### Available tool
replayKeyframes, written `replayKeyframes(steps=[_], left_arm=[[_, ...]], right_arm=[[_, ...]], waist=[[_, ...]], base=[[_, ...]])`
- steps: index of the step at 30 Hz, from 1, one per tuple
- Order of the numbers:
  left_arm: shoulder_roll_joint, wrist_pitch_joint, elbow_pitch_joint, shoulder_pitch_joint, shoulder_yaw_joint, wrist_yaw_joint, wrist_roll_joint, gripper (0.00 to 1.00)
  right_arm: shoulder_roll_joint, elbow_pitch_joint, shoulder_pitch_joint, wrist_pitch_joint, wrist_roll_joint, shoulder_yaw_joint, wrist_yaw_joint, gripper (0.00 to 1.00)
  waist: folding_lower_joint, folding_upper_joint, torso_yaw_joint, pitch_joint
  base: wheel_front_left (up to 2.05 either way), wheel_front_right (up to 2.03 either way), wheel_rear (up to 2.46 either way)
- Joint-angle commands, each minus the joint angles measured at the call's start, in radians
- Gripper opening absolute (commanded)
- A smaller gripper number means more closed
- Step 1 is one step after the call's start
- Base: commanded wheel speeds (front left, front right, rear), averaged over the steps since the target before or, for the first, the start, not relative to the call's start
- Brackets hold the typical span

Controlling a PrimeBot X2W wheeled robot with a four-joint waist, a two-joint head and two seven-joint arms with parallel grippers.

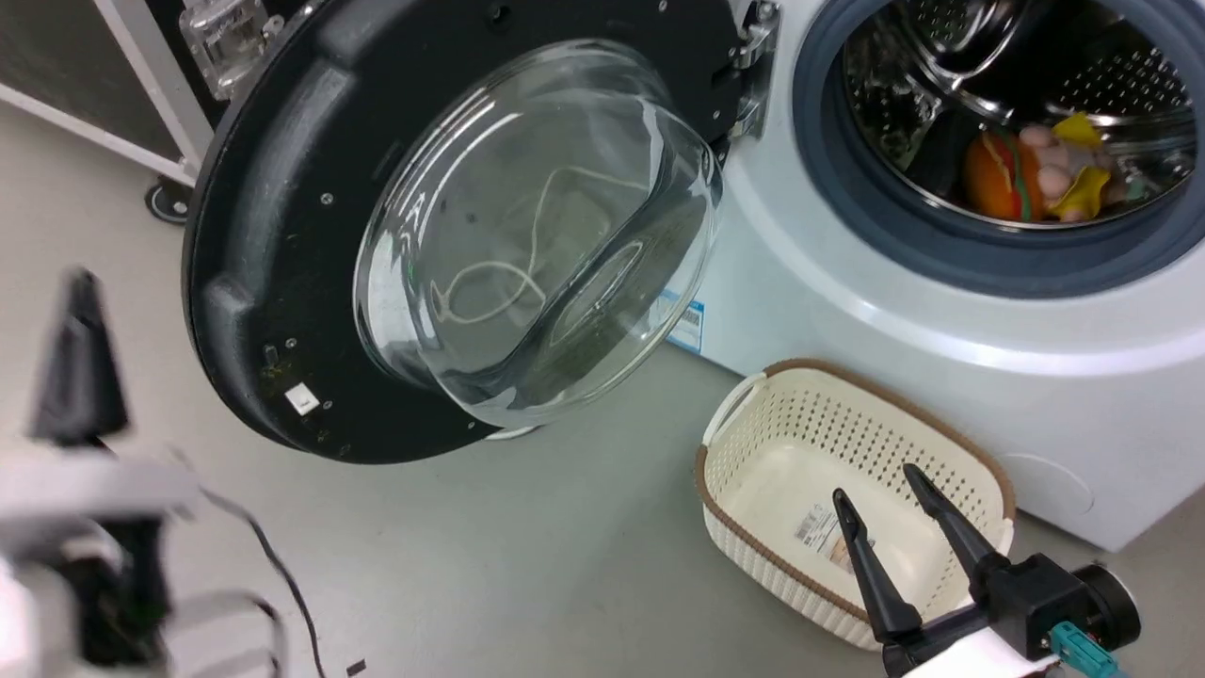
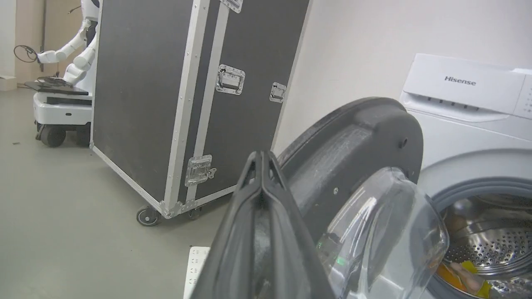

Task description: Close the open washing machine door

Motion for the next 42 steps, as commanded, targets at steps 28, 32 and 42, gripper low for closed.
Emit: replayKeyframes(steps=[28,32,42], left_arm=[[0.099,0.931,0.447,-0.378,0.237,0.099,-0.832,0.0],[0.066,1.005,0.382,-0.311,0.224,0.101,-0.87,0.0],[-0.074,1.115,0.191,-0.122,0.144,0.112,-0.925,0.0]], right_arm=[[-0.041,0.005,-0.029,-0.052,0.024,0.025,0.001,1.0],[-0.028,0.013,-0.027,-0.053,0.035,0.014,0.001,1.0],[0.004,0.036,-0.002,-0.054,0.021,-0.046,0.001,1.0]], waist=[[-0.0001,-0.0001,-0.063,0.094],[-0.0001,-0.0001,-0.072,0.065],[-0.0001,-0.0001,-0.109,-0.022]], base=[[0.0,0.0,0.0],[0.0,0.0,0.0],[0.0,0.0,0.0]])
